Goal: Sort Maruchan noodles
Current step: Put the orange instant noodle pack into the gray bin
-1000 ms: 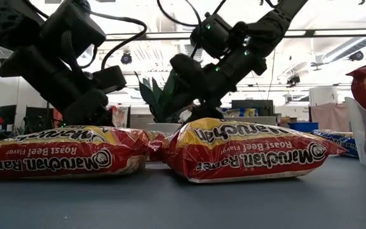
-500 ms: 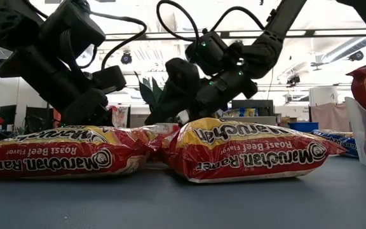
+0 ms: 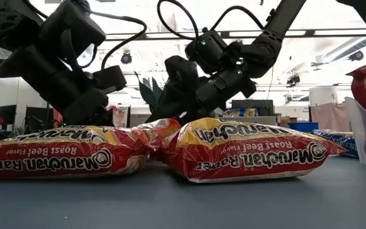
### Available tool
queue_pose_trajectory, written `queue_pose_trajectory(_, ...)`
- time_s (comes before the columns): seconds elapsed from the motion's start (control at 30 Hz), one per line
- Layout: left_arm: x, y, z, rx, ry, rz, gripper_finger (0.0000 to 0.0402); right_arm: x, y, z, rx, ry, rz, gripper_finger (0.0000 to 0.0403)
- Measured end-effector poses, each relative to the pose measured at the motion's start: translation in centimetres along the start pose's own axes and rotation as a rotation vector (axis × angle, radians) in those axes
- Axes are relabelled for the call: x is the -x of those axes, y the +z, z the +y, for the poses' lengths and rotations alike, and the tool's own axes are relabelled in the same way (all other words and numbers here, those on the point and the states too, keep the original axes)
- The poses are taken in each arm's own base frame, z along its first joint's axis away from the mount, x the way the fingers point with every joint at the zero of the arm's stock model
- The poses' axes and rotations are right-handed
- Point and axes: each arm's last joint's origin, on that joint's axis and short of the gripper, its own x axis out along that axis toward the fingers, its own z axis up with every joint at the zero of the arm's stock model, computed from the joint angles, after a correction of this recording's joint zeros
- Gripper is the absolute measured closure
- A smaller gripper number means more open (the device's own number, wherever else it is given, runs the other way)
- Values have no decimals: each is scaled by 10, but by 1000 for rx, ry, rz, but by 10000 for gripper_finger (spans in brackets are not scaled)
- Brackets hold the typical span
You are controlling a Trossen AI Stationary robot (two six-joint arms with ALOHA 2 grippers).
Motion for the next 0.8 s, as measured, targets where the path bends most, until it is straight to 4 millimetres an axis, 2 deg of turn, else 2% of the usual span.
queue_pose_trajectory(0.27, 10, 7, 0, -14, -17, -22, 402, 7, 7, 4, 73, 14, -24, 247)
queue_pose_trajectory(0.47, 27, 19, 3, -17, -26, -63, 402, 23, 17, 18, 210, -21, -48, 254)
queue_pose_trajectory(0.63, 45, 36, 4, -7, -36, -164, 402, 36, 17, 33, 402, -190, -66, 255)
queue_pose_trajectory(0.8, 66, 50, 6, 11, -115, -244, 402, 52, 13, 63, 759, -440, -77, 255)
